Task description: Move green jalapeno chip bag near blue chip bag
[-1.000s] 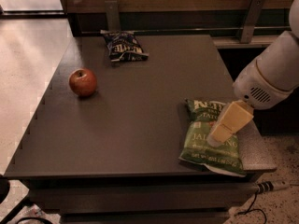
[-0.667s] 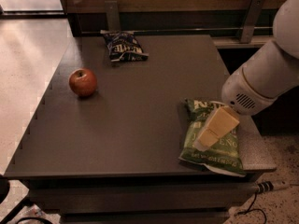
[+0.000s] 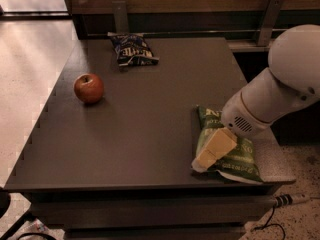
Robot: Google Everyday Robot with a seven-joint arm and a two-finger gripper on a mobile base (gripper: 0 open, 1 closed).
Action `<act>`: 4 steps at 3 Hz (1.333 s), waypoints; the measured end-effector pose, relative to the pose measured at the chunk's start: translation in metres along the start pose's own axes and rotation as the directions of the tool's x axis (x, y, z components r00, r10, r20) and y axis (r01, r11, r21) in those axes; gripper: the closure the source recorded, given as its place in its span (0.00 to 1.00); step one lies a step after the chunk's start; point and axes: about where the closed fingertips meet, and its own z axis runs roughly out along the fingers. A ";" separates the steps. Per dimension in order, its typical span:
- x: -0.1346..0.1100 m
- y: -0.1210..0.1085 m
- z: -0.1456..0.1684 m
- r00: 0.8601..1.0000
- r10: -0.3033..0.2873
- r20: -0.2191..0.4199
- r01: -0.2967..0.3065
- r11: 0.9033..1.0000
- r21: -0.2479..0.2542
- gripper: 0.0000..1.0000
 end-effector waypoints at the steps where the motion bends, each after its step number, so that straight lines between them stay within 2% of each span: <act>1: 0.000 0.001 0.002 1.000 -0.001 0.000 0.001 1.000 -0.003 0.16; 4: -0.005 0.003 -0.005 1.000 -0.004 -0.002 0.004 1.000 -0.004 0.86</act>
Offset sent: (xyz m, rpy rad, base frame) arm 0.0000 0.0012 -0.0016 0.0015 0.0019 0.0016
